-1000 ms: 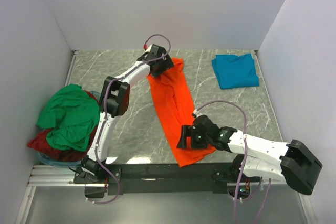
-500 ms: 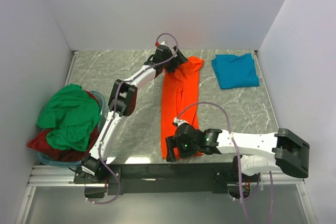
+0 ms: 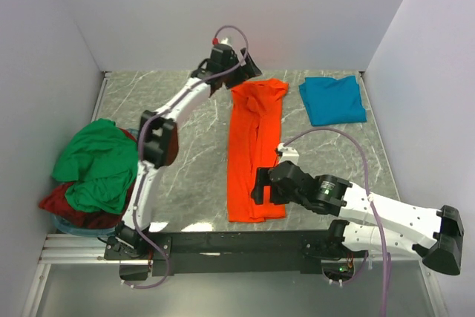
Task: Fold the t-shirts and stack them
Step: Fold the tshirt
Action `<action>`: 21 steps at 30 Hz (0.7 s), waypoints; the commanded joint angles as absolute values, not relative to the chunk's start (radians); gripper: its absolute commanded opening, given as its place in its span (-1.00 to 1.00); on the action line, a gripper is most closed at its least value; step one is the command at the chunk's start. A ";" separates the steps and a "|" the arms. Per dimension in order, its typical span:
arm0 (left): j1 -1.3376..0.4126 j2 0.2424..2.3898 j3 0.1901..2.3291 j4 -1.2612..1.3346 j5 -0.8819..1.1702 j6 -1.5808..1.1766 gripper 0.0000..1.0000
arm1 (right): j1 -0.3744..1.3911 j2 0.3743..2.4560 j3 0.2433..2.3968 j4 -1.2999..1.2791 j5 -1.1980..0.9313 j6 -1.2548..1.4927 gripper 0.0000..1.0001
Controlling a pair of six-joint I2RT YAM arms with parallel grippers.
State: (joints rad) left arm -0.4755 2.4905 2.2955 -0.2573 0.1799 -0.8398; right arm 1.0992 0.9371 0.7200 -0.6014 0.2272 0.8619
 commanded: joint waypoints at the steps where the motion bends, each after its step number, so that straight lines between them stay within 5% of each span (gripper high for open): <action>1: -0.501 2.166 2.156 -0.382 0.123 -0.709 0.99 | 1.071 0.908 0.739 -0.719 0.337 0.905 0.99; 10: -0.708 1.497 1.262 -0.270 -0.092 -0.775 0.99 | 1.035 0.854 0.641 -0.746 0.275 0.927 0.87; 18: -0.955 1.256 0.846 -0.362 -0.170 -1.096 0.98 | 1.035 0.916 0.584 -0.692 0.198 0.881 0.66; 21: -1.041 1.220 0.759 -0.393 -0.164 -1.167 0.83 | 1.034 0.946 0.565 -0.655 0.183 0.867 0.54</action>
State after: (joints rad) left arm -0.9882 1.3045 0.7818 -0.3878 -0.1276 -1.0283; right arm 1.0397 0.9237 0.5789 -0.7017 0.1970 0.8879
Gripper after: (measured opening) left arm 0.932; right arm 0.782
